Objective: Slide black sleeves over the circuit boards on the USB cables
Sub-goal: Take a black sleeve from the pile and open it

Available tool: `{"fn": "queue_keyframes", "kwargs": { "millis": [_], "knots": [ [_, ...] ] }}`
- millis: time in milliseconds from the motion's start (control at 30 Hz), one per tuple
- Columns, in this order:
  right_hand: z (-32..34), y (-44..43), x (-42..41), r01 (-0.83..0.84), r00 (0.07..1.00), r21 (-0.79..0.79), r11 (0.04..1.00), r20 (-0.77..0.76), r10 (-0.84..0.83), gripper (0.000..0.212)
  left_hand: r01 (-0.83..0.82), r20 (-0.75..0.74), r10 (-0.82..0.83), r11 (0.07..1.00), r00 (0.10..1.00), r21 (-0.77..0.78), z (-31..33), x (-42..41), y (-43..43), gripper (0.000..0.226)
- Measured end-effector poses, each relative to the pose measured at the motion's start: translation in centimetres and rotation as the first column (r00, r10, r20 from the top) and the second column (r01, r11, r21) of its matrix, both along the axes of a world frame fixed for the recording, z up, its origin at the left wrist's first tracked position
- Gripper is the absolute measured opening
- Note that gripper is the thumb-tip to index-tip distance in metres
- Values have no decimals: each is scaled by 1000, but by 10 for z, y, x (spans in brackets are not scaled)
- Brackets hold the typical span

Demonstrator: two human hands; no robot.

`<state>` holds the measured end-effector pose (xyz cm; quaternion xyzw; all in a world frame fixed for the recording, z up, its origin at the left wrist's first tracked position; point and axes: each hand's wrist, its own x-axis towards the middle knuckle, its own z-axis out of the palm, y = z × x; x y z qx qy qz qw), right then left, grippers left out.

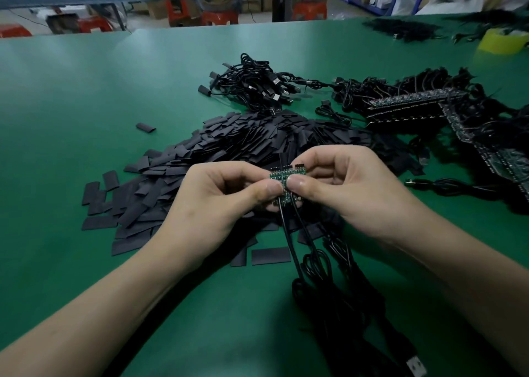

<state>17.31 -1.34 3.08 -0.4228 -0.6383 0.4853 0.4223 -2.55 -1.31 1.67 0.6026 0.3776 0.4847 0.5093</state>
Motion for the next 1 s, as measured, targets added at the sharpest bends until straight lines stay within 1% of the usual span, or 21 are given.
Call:
{"fn": "queue_keyframes", "kwargs": {
  "millis": [100, 200, 333, 400, 433, 467, 500, 533, 567, 600, 633, 667, 700, 733, 767, 833, 867, 933, 1000],
  "knots": [
    [0, 1, 2, -36, 998, -26, 999, -42, 35, 10, 26, 15, -26, 1000, 1000, -11, 2, 0, -1, 6],
    [-4, 2, 3, -85, 988, -85, 993, -140, 72, 19, 63, 38, -60, 996, 997, -70, 2, 0, -1, 6],
    [-7, 3, 4, -216, 948, -180, 960, -275, 162, 12, 100, 70, -92, 986, 993, -134, 2, 0, -2, 14],
    [-3, 6, 13, -254, 941, -201, 946, -278, 194, 12, 93, 81, -83, 987, 993, -128, 3, 0, -1, 15],
    [2, 9, 21, -241, 954, -197, 950, -227, 195, 13, 78, 80, -69, 991, 994, -110, 3, -1, -1, 15],
    [7, 12, 30, -211, 974, -184, 960, -121, 190, 16, 57, 73, -51, 995, 996, -84, 3, -2, 0, 13],
    [13, 14, 40, -174, 983, -164, 971, 30, 181, 20, 33, 61, -30, 998, 998, -49, 3, -3, 1, 12],
    [19, 16, 49, -133, 970, -134, 982, 185, 157, 26, 10, 47, -9, 1000, 999, -5, 3, -3, 1, 9],
    [23, 18, 57, -81, 945, -83, 993, 310, 103, 31, -11, 33, 9, 999, 999, 43, 3, -3, 1, 6],
    [26, 18, 61, -13, 923, -3, 1000, 383, 14, 34, -29, 18, 28, 995, 999, 91, 4, -3, 1, 5],
    [26, 18, 61, 59, 903, 107, 992, 417, -99, 35, -49, -3, 50, 989, 999, 139, 4, -2, 0, 5],
    [25, 16, 56, 113, 881, 224, 968, 427, -202, 35, -70, -29, 77, 980, 997, 184, 4, -2, -1, 6],
    [23, 13, 46, 123, 860, 320, 939, 438, -262, 34, -90, -53, 105, 970, 993, 226, 3, -2, -1, 8],
    [20, 9, 34, 88, 848, 378, 922, 457, -268, 34, -109, -73, 133, 959, 988, 262, 1, -3, 0, 9],
    [15, 4, 22, 25, 843, 402, 915, 483, -235, 34, -126, -86, 157, 950, 984, 287, 0, -3, 0, 10],
    [5, -5, 2, -79, 844, 383, 920, 517, -143, 31, -148, -106, 188, 940, 976, 308, -3, -5, 2, 11],
    [2, -7, -4, -93, 855, 350, 932, 508, -106, 29, -143, -124, 190, 938, 974, 317, -4, -6, 3, 11],
    [-3, -7, -7, -94, 904, 229, 969, 428, -13, 27, -102, -188, 180, 925, 965, 366, -4, -6, 5, 7],
    [-2, -6, -4, -112, 946, 124, 986, 317, 67, 25, -24, -329, 203, 880, 922, 475, -2, -11, 8, 7]
  ]
}}
